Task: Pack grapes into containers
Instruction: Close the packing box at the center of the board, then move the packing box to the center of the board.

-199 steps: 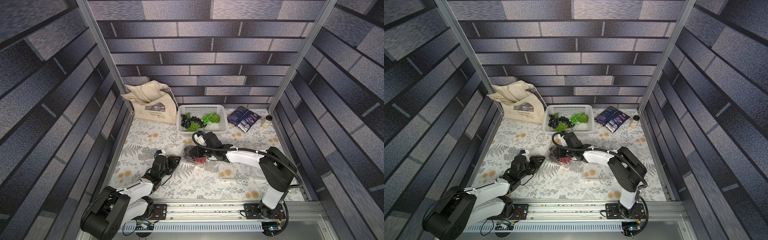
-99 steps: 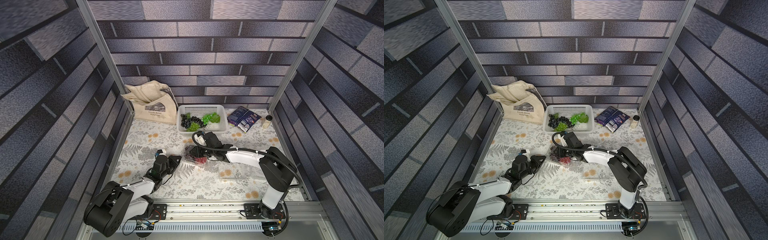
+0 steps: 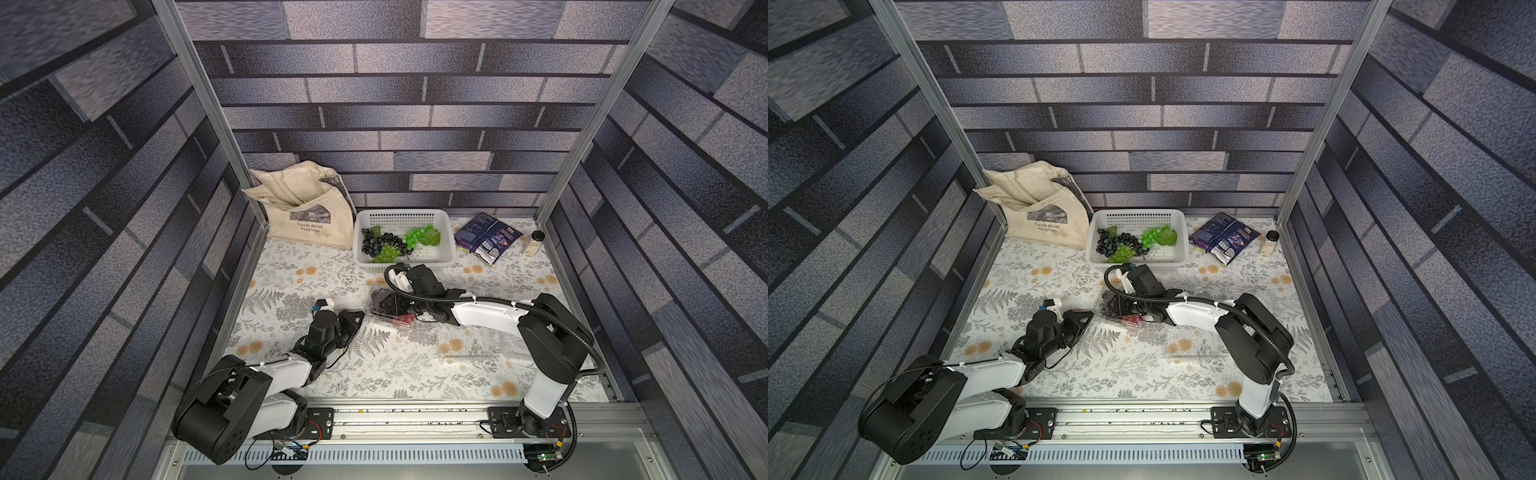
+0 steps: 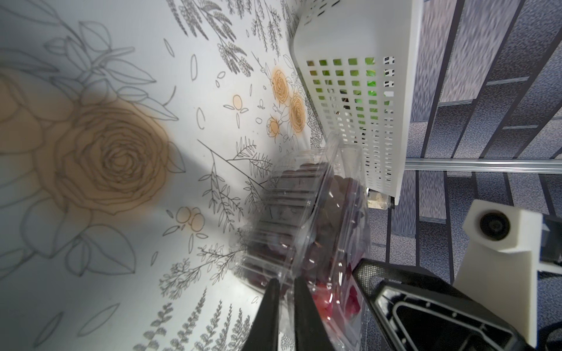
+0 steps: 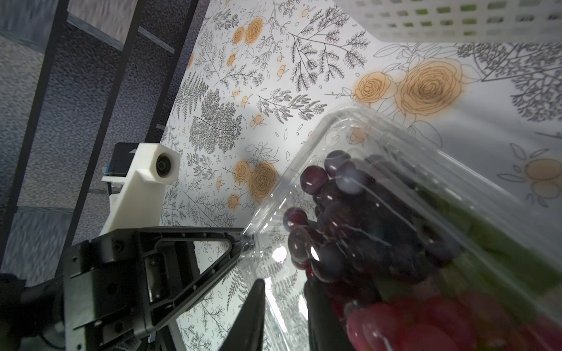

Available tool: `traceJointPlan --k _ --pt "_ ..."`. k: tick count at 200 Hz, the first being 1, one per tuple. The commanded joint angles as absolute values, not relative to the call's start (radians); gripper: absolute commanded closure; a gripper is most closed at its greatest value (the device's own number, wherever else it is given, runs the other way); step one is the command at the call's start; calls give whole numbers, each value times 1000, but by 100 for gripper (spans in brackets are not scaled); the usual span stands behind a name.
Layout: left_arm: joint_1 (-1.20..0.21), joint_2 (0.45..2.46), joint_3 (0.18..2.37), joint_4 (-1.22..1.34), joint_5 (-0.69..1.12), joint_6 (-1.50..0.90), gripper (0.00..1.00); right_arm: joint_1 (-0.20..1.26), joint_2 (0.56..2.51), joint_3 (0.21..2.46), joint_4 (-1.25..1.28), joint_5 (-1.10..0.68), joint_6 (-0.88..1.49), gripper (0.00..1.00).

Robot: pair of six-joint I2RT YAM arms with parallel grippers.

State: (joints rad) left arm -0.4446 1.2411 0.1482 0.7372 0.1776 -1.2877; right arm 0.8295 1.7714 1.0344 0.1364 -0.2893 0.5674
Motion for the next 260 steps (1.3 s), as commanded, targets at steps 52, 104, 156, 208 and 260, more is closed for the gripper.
traceJointPlan --k 52,104,156,208,260 --pt "-412 910 239 146 83 -1136 53 775 1531 993 -12 -248 524 49" --pt "-337 754 364 -145 133 -1003 33 709 1415 966 -240 -177 448 29" --pt "-334 788 501 -281 179 -902 25 678 1496 943 -206 -242 458 27" --pt "-325 779 520 -292 192 -889 23 678 1573 951 -154 -302 474 26" --pt "-290 776 511 -275 224 -894 22 681 1620 953 -139 -320 493 26"
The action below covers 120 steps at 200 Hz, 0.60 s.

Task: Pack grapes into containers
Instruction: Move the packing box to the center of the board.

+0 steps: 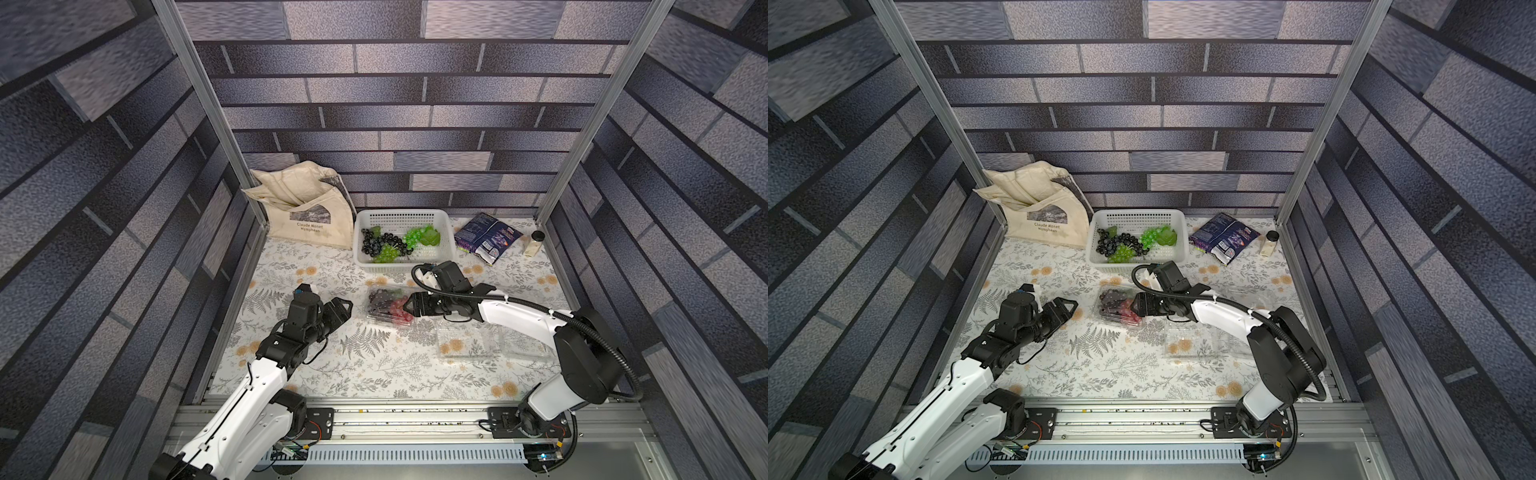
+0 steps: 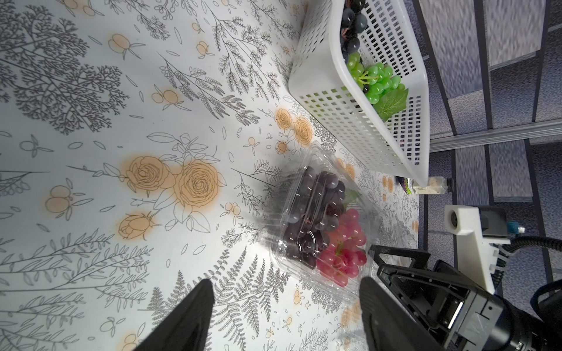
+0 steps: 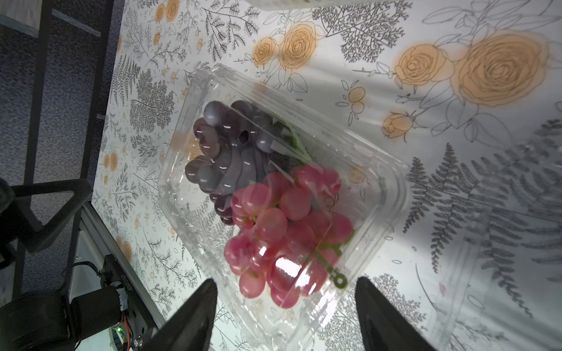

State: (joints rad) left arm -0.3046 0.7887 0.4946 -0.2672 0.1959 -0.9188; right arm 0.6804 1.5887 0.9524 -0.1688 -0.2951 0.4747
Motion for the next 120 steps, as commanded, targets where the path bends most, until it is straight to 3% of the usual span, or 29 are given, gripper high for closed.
traceJointPlan --k 1,120 --pt "-290 776 510 -275 225 -893 22 681 1620 953 -138 -320 494 26" --pt "-217 712 486 -291 274 -911 22 766 1816 1157 -81 -360 541 30"
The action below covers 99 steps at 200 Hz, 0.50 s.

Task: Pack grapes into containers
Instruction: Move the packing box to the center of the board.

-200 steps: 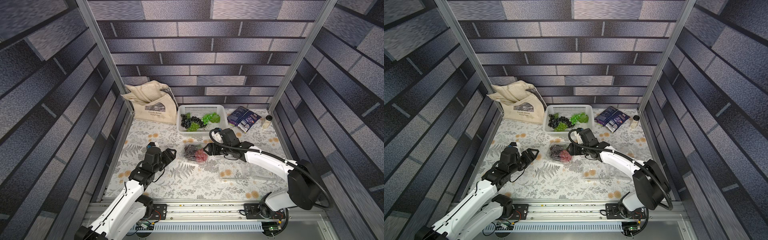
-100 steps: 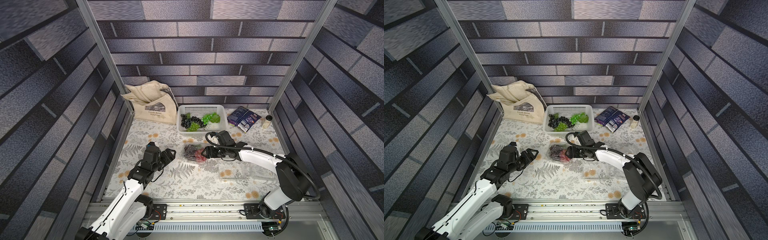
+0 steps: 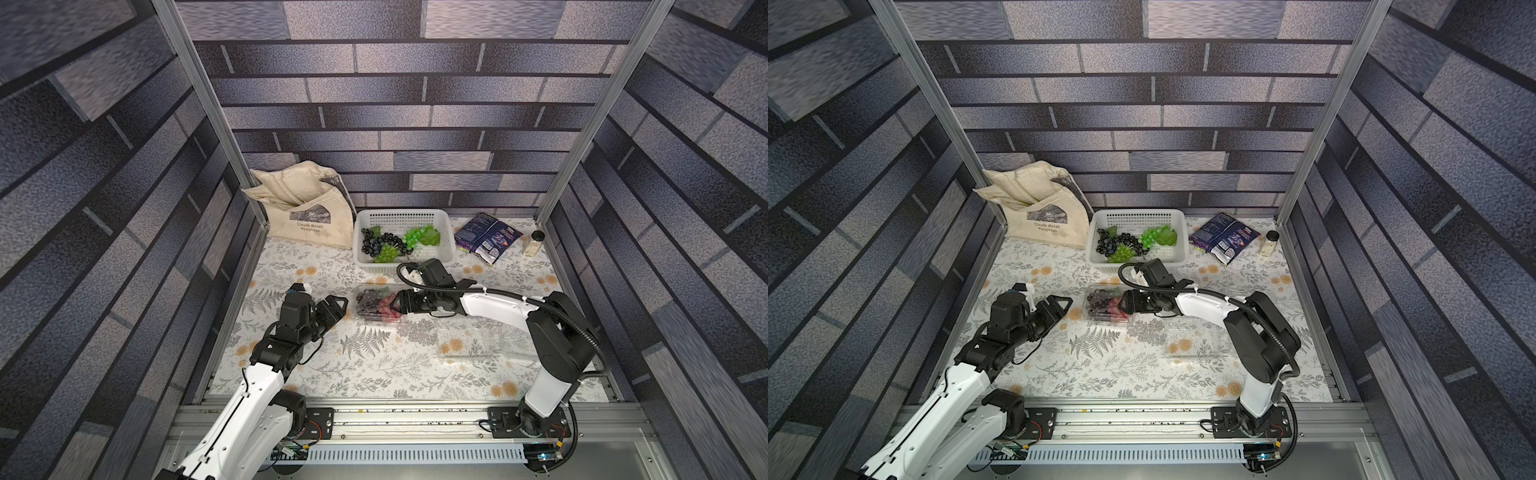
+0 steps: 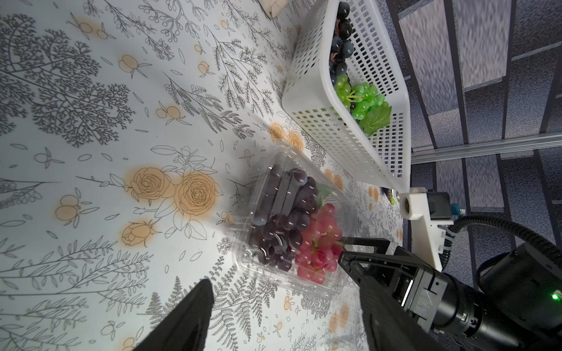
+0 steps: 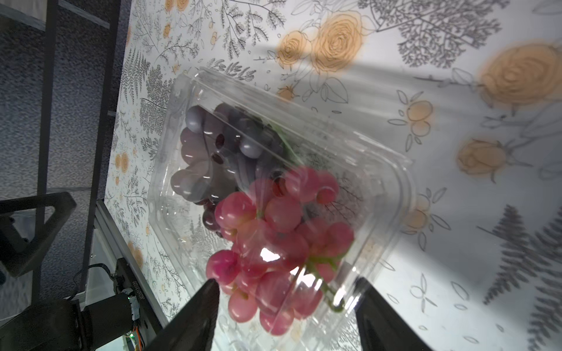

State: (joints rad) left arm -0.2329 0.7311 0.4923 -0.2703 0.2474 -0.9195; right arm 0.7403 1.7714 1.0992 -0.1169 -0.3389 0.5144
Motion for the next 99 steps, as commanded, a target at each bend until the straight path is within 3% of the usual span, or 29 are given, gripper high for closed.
traceJointPlan --k 1,99 --pt "-217 713 486 -292 274 -911 22 767 1818 1159 -80 -359 543 30" --pt "-169 698 484 -301 304 -914 22 838 1936 1231 53 -378 666 32"
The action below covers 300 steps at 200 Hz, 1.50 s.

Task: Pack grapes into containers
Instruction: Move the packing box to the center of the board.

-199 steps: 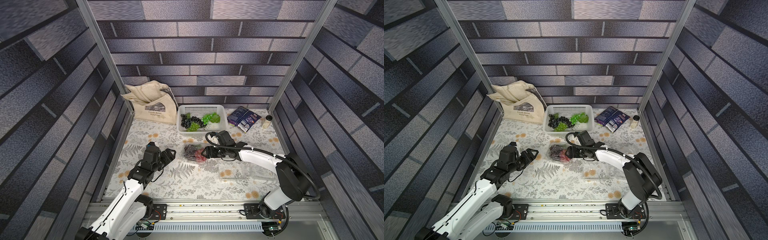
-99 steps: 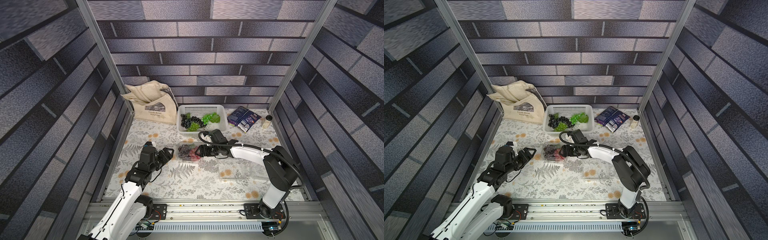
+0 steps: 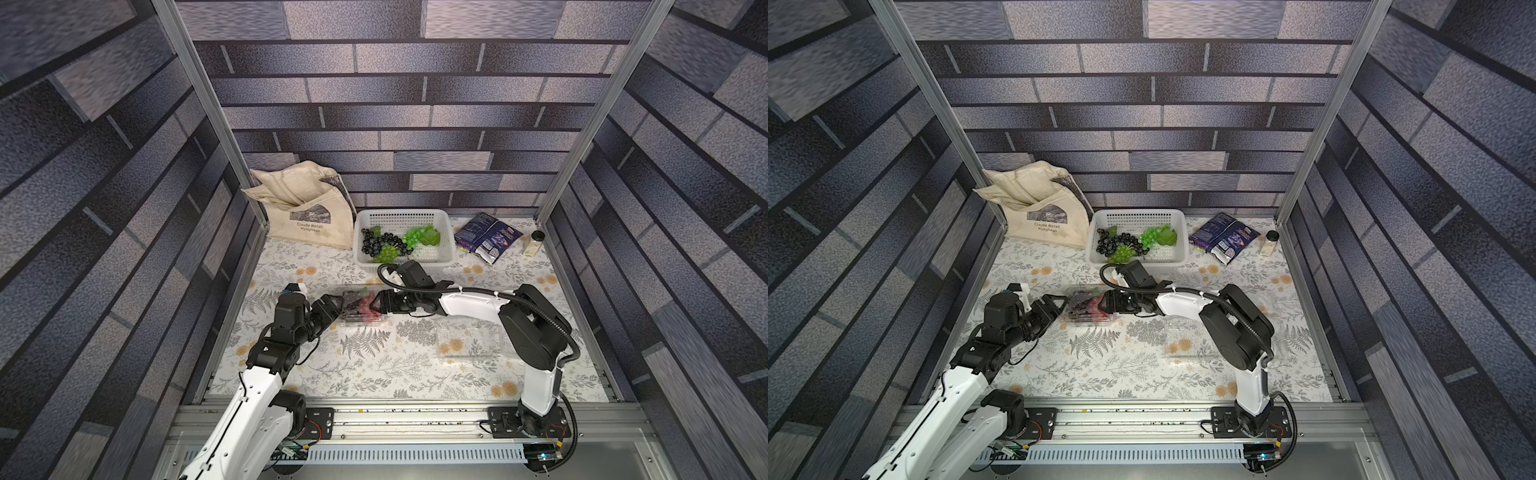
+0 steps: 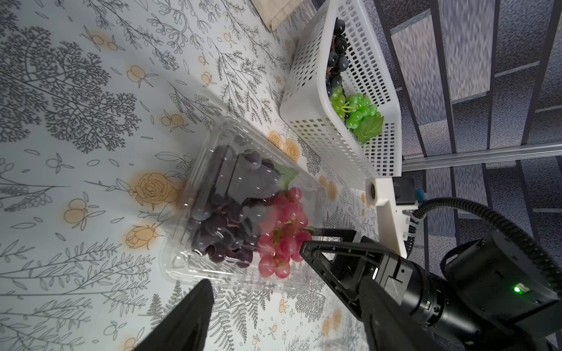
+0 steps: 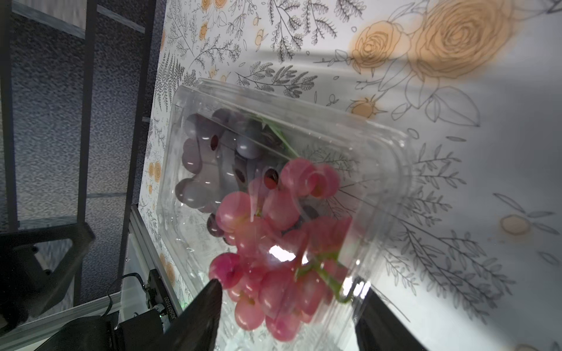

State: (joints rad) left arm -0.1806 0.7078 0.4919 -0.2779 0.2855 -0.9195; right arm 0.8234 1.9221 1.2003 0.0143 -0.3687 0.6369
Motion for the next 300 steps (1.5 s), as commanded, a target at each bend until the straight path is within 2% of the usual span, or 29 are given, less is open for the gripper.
traceJointPlan --k 1,75,123,206,269,300 --pt "-169 697 484 -301 304 -914 22 839 1936 1230 54 -378 667 32" --pt "-148 716 521 -348 322 -884 21 850 1855 1129 37 -383 649 27" --pt "-131 716 526 -350 336 -886 21 873 1893 1138 79 -404 675 27" --pt "-1 696 571 -447 421 -849 20 881 2017 1270 204 -463 785 30" --pt "51 706 567 -480 474 -819 20 881 2194 1457 226 -459 836 32" --pt "24 729 532 -441 482 -844 29 878 2195 1495 191 -443 810 31"
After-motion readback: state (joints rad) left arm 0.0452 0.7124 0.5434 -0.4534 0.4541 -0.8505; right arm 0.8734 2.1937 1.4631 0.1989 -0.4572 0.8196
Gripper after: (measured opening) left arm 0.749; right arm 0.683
